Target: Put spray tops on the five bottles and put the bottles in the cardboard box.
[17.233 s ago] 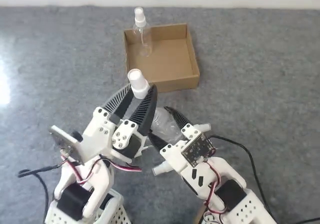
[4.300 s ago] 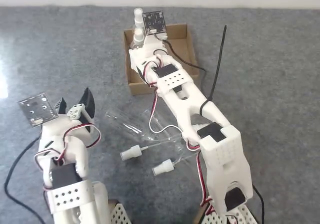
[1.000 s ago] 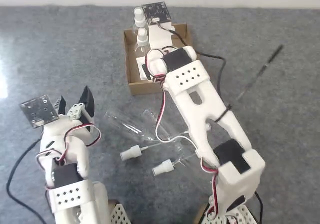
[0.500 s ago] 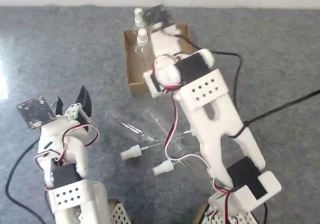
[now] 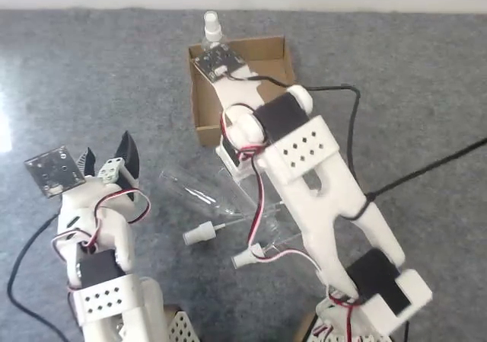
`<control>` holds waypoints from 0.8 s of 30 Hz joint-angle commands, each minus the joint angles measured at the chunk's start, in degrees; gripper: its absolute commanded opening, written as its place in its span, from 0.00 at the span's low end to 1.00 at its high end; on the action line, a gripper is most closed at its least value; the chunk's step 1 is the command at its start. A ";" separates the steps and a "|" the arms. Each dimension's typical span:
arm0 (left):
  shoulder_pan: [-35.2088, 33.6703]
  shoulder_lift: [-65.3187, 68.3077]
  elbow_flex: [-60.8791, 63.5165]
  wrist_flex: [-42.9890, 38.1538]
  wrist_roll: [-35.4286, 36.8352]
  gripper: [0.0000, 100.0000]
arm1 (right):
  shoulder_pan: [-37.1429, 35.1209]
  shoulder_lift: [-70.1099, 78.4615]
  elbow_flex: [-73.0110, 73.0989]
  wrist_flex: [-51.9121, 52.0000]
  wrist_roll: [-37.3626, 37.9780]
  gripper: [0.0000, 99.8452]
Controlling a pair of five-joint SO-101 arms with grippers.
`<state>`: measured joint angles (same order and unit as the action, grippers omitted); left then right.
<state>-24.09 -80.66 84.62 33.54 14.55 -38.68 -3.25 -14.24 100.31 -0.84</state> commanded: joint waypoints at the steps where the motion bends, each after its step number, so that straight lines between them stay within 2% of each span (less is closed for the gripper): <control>1: -0.44 0.18 -0.57 -1.49 0.26 0.24 | -0.40 -8.22 4.57 2.33 0.88 0.21; 10: -0.44 0.18 -0.57 -1.49 0.26 0.24 | -0.13 -22.37 25.23 0.48 0.88 0.22; 17: -0.44 0.18 -0.48 -1.49 0.26 0.24 | -0.40 -26.24 40.62 -1.10 0.97 0.38; 24: -0.44 0.18 -0.48 -1.49 0.26 0.24 | -0.40 -26.59 52.04 -11.47 1.05 0.38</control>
<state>-24.09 -80.66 84.62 33.54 14.55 -38.77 -26.90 35.87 93.36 -0.75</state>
